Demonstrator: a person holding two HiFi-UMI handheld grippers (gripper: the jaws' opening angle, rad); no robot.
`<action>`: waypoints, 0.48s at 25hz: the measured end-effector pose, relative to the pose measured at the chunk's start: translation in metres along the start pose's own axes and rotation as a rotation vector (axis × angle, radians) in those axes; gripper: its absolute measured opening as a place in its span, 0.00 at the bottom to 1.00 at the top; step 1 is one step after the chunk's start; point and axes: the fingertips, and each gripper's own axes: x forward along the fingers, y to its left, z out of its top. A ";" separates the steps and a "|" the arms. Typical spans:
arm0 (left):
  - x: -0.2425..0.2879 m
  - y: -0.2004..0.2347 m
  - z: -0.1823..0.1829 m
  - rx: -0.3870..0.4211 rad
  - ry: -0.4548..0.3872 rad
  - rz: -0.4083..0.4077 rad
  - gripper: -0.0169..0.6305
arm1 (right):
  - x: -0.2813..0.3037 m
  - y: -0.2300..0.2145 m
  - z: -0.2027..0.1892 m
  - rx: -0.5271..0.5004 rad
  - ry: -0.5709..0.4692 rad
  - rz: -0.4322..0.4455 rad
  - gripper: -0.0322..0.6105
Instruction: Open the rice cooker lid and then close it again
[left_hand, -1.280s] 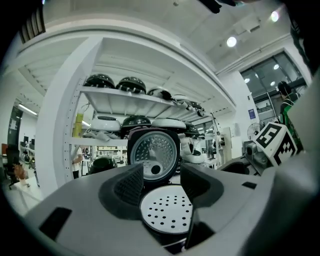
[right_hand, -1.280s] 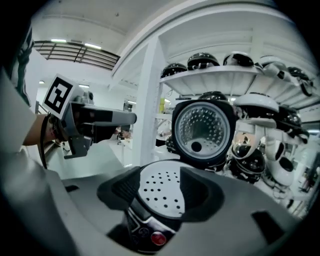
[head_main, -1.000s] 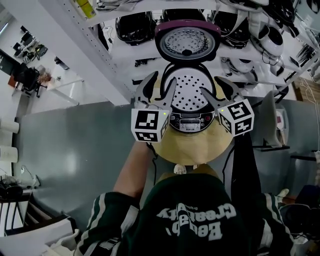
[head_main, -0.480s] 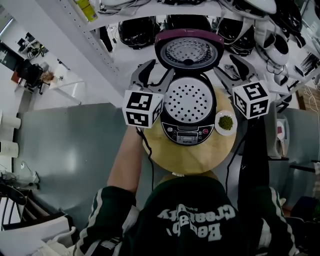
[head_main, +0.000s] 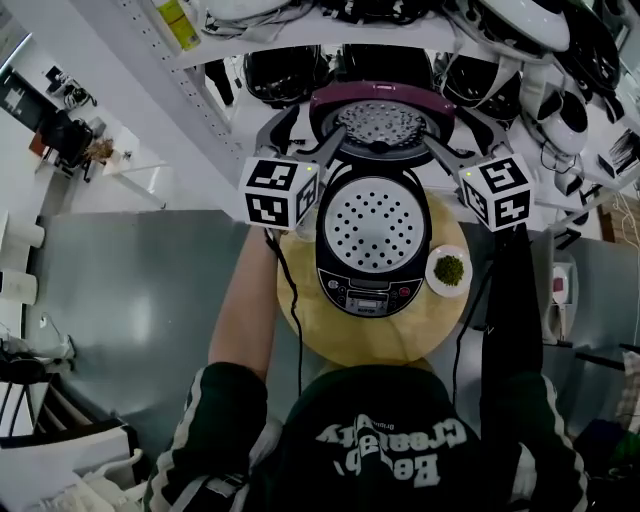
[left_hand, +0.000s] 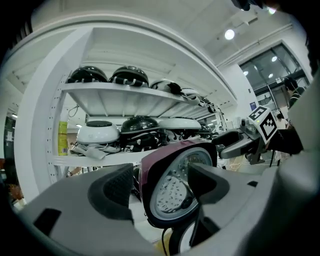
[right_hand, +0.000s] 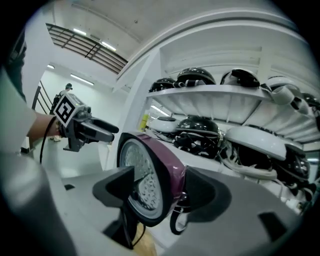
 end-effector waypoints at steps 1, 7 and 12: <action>0.005 0.003 0.000 0.000 0.004 -0.002 0.54 | 0.003 -0.002 0.000 -0.003 0.000 0.004 0.57; 0.040 0.006 0.005 0.014 0.028 -0.054 0.55 | 0.022 -0.007 -0.005 0.003 0.011 0.037 0.58; 0.050 0.002 0.001 -0.013 0.032 -0.069 0.56 | 0.028 -0.005 -0.006 0.050 0.001 0.055 0.60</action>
